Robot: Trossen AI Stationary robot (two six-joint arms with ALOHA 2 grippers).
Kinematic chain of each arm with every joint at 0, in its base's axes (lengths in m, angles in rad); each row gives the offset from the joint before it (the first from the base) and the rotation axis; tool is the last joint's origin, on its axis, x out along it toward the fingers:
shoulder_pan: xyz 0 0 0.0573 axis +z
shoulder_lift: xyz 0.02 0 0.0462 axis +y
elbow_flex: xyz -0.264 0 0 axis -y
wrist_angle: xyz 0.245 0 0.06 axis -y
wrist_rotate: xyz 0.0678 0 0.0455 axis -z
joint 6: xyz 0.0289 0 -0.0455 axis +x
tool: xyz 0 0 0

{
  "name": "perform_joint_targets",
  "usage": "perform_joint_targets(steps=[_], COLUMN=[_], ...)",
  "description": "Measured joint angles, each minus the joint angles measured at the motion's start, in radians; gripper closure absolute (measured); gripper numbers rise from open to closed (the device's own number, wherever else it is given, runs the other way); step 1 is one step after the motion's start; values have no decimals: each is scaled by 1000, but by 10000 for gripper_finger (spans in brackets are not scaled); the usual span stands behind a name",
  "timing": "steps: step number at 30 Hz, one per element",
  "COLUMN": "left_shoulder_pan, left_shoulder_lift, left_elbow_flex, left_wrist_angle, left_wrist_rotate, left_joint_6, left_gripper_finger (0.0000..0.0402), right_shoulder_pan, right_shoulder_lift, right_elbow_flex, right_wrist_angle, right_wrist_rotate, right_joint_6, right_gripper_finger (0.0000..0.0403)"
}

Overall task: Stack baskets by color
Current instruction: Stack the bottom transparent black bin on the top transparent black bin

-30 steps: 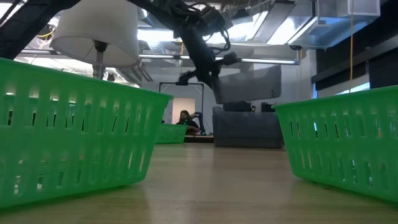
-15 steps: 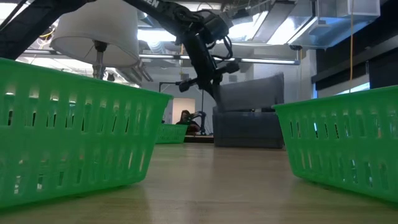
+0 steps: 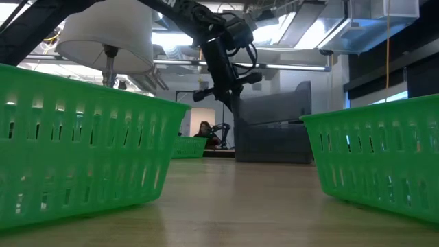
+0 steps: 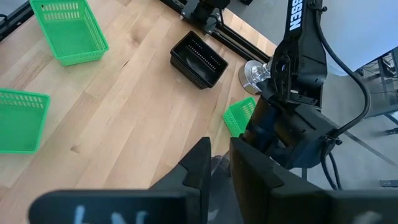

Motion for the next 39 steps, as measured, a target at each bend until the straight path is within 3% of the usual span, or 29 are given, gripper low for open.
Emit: perform_joint_targets(steps=[9, 23, 30, 39], left_shoulder_pan=[2, -6, 12, 22], left_shoulder_lift=[0, 0, 0, 0], left_elbow_flex=[0, 0, 0, 0], left_wrist_angle=[1, 9, -12, -45], left_wrist_rotate=[44, -79, -56, -34], left_joint_6=[7, -31, -57, -124], left_gripper_finger=[401, 401, 400, 361], right_shoulder_pan=[0, 0, 0, 0], right_shoulder_lift=[0, 0, 0, 0], right_elbow_flex=[0, 0, 0, 0], right_wrist_angle=[0, 0, 0, -6], right_wrist_rotate=[0, 0, 0, -1], right_joint_6=[0, 2, 2, 2], right_gripper_finger=[342, 342, 342, 342])
